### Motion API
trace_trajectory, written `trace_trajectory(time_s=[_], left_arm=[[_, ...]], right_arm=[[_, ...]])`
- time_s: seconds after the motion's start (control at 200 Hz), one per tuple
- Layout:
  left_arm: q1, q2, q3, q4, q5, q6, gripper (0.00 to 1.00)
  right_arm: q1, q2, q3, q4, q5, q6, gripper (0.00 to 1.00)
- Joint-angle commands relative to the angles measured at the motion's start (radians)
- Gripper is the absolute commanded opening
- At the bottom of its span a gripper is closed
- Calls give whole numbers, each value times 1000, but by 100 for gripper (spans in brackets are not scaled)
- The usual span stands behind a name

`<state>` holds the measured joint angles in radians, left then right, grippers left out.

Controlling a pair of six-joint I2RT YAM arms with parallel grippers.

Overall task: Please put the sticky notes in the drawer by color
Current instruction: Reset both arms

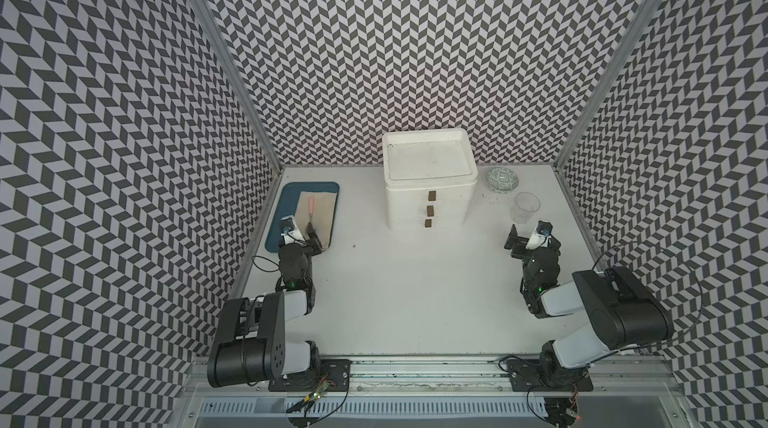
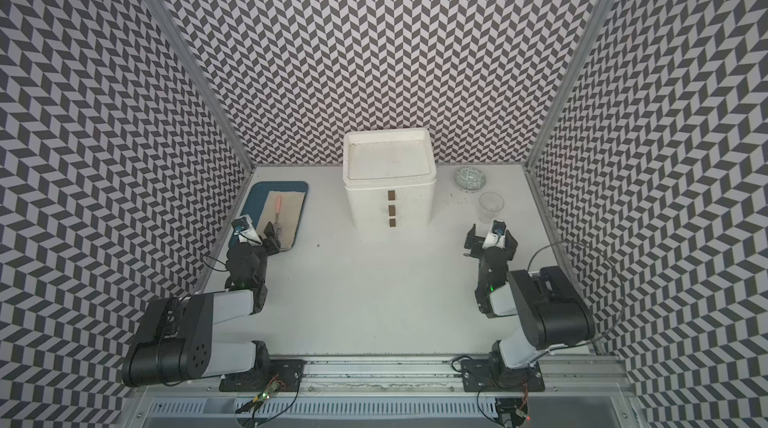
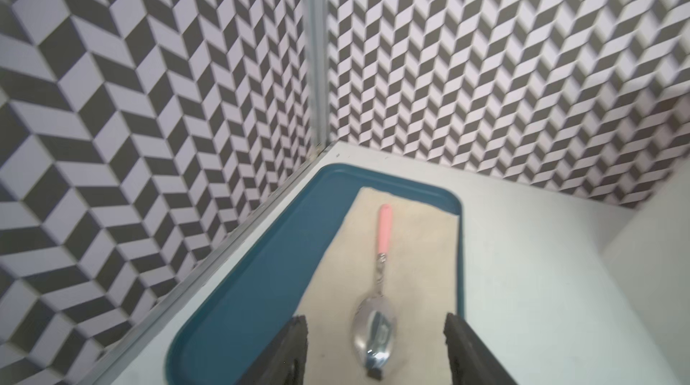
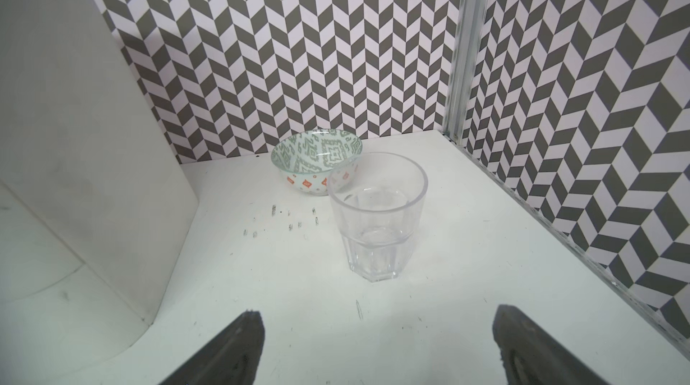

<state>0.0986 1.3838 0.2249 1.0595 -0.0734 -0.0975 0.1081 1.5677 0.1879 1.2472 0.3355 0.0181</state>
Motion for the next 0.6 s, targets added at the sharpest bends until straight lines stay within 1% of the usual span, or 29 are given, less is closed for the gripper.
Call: trace_trajectory(time_s=[0.0,0.035,0.085,0.125,0.13,0.135,0.14,0.15,0.16,0.195,0.245,0.431,0.596], left_arm=[[-9,89,-44,250,184,22,74],[-10,125,-27,263,187,29,75],[-32,150,2,217,185,49,75],[-46,178,16,233,182,76,76],[-49,179,17,233,181,79,82],[-51,178,17,233,181,81,90],[-52,177,18,230,181,82,94],[-53,173,21,219,182,82,98],[-54,169,24,205,183,81,99],[-57,158,36,161,176,81,100],[-62,170,28,196,169,88,100],[-86,166,41,160,159,113,100],[-86,164,45,155,159,114,100]], right_arm=[[3,-4,2,151,-37,-31,100],[3,-6,5,145,-37,-30,100],[4,-5,10,135,-31,-25,100],[4,0,18,127,-22,-17,100],[4,1,19,127,-22,-17,100],[2,3,20,127,-22,-17,100],[2,3,20,128,-23,-17,100],[2,3,19,129,-24,-17,100],[2,3,18,131,-25,-17,100],[2,4,17,137,-25,-18,100],[-1,6,16,141,-25,-17,100],[2,8,11,150,-26,-18,100],[2,7,10,155,-25,-20,100]])
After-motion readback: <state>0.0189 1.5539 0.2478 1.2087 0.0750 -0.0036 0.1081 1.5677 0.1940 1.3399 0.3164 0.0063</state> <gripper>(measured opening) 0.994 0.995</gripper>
